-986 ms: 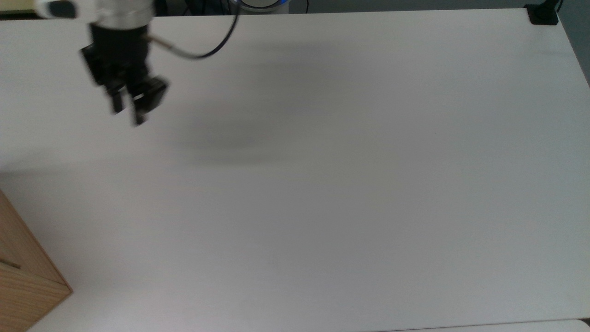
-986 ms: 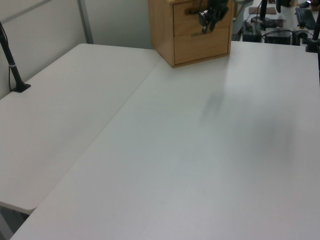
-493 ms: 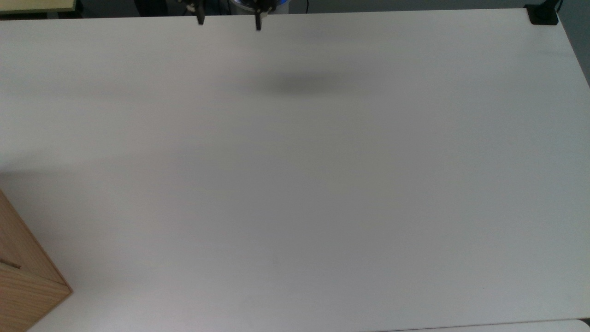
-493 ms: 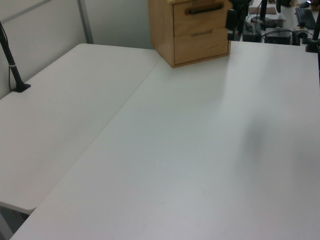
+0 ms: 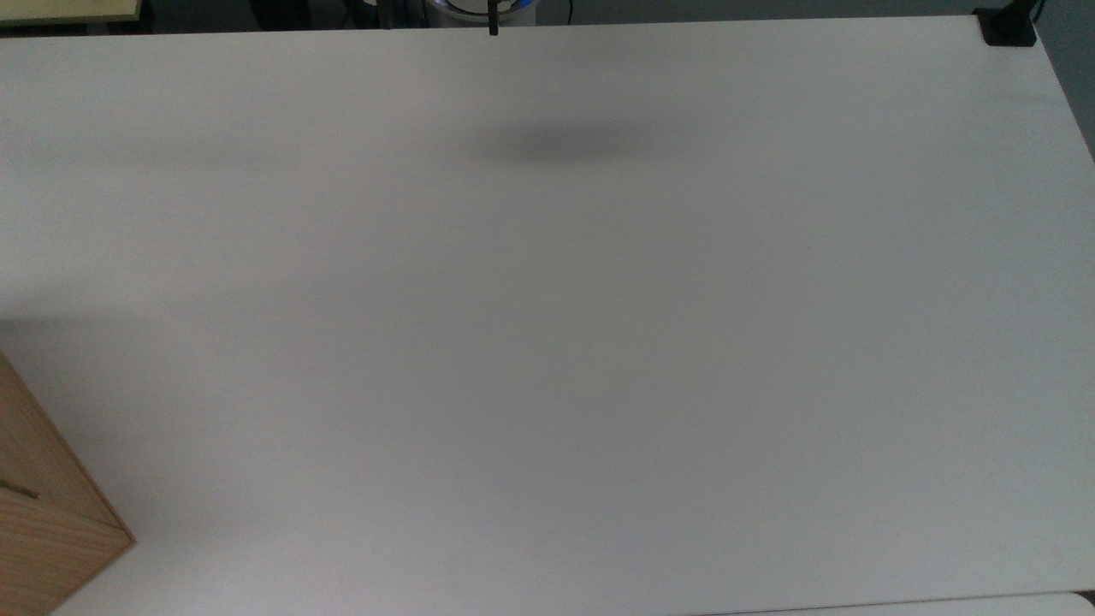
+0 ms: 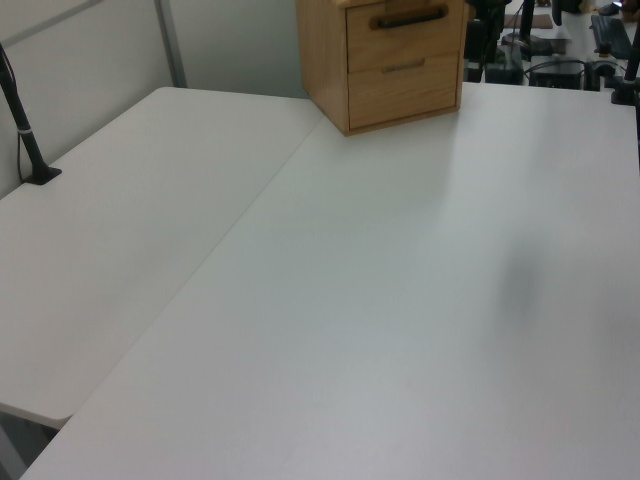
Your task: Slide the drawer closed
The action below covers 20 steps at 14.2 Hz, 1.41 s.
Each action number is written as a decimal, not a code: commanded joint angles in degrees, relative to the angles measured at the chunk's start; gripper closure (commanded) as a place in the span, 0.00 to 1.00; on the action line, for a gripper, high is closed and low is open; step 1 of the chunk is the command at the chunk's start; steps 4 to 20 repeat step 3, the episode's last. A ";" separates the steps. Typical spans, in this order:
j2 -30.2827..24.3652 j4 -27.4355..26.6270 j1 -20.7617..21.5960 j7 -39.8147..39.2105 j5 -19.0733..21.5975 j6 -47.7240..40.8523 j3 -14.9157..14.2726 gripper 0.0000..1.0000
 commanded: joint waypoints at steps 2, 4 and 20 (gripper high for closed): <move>-0.86 -0.45 -4.40 -1.53 2.35 0.04 2.01 0.00; -1.04 -0.36 -5.20 -1.53 2.70 -0.05 2.46 0.00; -1.04 -0.36 -5.20 -1.53 2.70 -0.05 2.46 0.00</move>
